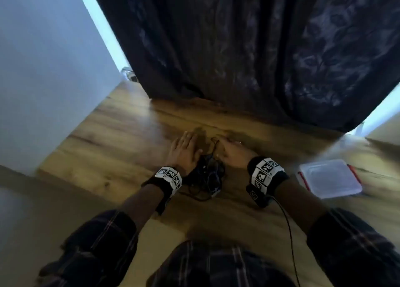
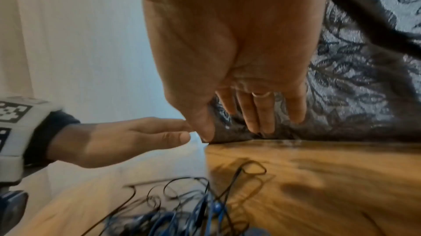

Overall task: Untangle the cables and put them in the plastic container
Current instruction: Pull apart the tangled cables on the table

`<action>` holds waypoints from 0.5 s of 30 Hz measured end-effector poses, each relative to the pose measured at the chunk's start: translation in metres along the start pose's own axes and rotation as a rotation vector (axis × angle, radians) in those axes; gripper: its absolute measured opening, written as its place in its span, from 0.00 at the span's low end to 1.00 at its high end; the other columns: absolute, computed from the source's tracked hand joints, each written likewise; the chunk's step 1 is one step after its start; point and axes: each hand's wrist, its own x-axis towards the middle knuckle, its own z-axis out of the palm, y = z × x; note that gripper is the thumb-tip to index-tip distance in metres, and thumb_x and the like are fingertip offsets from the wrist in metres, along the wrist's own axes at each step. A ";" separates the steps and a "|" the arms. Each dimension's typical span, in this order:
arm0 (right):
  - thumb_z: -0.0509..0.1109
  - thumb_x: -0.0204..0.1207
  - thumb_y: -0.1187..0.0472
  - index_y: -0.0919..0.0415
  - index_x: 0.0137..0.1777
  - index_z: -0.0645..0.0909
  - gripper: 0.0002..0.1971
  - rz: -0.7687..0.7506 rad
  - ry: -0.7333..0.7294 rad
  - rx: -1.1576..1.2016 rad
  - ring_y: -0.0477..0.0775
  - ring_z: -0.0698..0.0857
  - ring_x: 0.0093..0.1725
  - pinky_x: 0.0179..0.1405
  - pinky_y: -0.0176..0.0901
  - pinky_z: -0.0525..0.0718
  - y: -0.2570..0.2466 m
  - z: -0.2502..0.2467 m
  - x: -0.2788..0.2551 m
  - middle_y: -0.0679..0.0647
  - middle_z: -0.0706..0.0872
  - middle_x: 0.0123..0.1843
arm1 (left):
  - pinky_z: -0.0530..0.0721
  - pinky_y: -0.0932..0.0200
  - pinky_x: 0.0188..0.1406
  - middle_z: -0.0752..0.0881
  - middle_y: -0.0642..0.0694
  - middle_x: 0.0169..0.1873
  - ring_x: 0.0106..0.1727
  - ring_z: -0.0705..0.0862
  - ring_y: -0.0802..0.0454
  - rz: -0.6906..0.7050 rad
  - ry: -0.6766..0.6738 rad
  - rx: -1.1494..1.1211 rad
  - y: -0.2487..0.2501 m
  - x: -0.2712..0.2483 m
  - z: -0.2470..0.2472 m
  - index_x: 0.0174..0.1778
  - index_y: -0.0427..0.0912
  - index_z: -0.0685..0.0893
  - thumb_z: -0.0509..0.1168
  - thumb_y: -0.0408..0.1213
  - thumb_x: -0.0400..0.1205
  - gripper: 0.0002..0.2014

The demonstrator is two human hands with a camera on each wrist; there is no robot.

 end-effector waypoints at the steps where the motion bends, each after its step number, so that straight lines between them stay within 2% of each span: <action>1: 0.64 0.85 0.51 0.52 0.89 0.50 0.37 0.006 -0.056 -0.014 0.65 0.73 0.79 0.77 0.59 0.74 0.001 0.007 -0.001 0.63 0.67 0.85 | 0.51 0.45 0.86 0.53 0.44 0.88 0.88 0.49 0.47 -0.033 -0.051 -0.010 0.000 -0.010 0.007 0.87 0.42 0.55 0.49 0.53 0.90 0.31; 3: 0.64 0.86 0.51 0.53 0.88 0.52 0.35 0.015 -0.122 -0.039 0.64 0.70 0.81 0.78 0.58 0.72 0.002 0.016 -0.005 0.62 0.66 0.86 | 0.51 0.45 0.86 0.51 0.46 0.88 0.88 0.47 0.48 -0.076 -0.106 -0.039 0.001 -0.027 0.017 0.87 0.44 0.55 0.49 0.53 0.89 0.31; 5: 0.62 0.87 0.53 0.55 0.87 0.57 0.31 0.027 -0.151 0.000 0.64 0.71 0.81 0.76 0.55 0.74 0.002 0.024 -0.010 0.61 0.69 0.84 | 0.51 0.44 0.85 0.52 0.46 0.88 0.88 0.48 0.48 -0.112 -0.138 -0.091 0.006 -0.044 0.026 0.86 0.47 0.58 0.50 0.53 0.89 0.29; 9: 0.63 0.86 0.57 0.55 0.83 0.66 0.26 0.045 -0.108 0.082 0.64 0.75 0.77 0.73 0.55 0.73 0.002 0.037 -0.014 0.60 0.79 0.77 | 0.53 0.46 0.84 0.57 0.46 0.87 0.88 0.51 0.48 -0.204 -0.174 -0.128 0.014 -0.063 0.032 0.85 0.46 0.63 0.54 0.49 0.89 0.27; 11: 0.65 0.85 0.60 0.54 0.79 0.71 0.23 0.041 -0.082 0.121 0.61 0.78 0.73 0.70 0.49 0.72 0.004 0.044 -0.016 0.57 0.84 0.72 | 0.52 0.48 0.84 0.61 0.45 0.86 0.88 0.52 0.48 -0.218 -0.177 -0.127 0.017 -0.070 0.034 0.83 0.44 0.65 0.58 0.44 0.88 0.26; 13: 0.65 0.84 0.63 0.53 0.74 0.77 0.18 0.022 -0.032 0.141 0.60 0.80 0.69 0.66 0.46 0.74 0.006 0.048 -0.019 0.53 0.86 0.65 | 0.53 0.49 0.84 0.65 0.45 0.84 0.87 0.55 0.48 -0.222 -0.145 -0.120 0.018 -0.076 0.036 0.81 0.43 0.70 0.60 0.40 0.86 0.25; 15: 0.64 0.84 0.64 0.53 0.69 0.81 0.16 0.005 0.002 0.149 0.59 0.82 0.65 0.65 0.47 0.77 0.007 0.049 -0.022 0.53 0.87 0.62 | 0.55 0.48 0.84 0.68 0.45 0.83 0.87 0.56 0.48 -0.232 -0.092 -0.112 0.018 -0.081 0.038 0.76 0.42 0.75 0.62 0.38 0.85 0.22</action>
